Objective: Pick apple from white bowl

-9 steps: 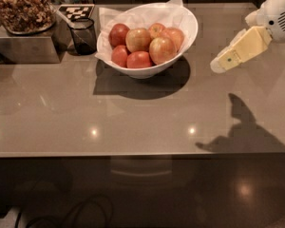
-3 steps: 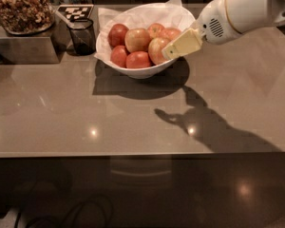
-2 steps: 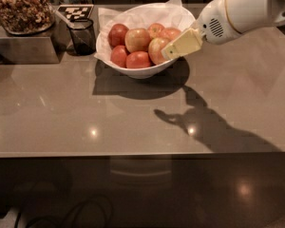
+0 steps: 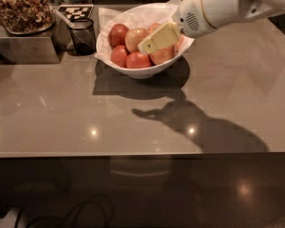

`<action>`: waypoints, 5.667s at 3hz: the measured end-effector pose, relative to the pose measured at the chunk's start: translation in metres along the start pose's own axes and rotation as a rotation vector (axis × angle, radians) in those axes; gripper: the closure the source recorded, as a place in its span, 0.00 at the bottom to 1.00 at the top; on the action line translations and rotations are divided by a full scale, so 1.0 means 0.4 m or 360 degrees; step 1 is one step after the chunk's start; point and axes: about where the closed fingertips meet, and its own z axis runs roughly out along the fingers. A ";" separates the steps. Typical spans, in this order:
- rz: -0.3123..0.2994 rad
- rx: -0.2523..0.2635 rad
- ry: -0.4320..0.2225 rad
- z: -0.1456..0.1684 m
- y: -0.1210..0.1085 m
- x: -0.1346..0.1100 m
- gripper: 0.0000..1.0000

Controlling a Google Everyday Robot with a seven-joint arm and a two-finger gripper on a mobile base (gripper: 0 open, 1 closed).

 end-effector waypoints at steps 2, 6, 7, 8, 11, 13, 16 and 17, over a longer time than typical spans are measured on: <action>-0.0016 0.0183 0.0028 0.059 -0.033 -0.038 0.16; 0.0264 0.0632 0.0342 0.026 -0.110 0.119 0.11; 0.0245 0.0595 0.0301 0.019 -0.107 0.082 0.11; 0.0242 0.0549 0.0243 0.002 -0.103 0.045 0.10; 0.0343 0.0385 0.0279 0.044 -0.059 0.068 0.11; 0.0336 0.0298 0.0287 0.077 -0.023 0.062 0.11; 0.0339 0.0240 0.0364 0.173 -0.017 0.092 0.14; 0.0338 0.0240 0.0400 0.203 -0.027 0.110 0.15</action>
Offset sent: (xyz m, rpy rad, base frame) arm 0.0457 -0.0060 -0.0180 -0.1409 -0.0659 -0.2828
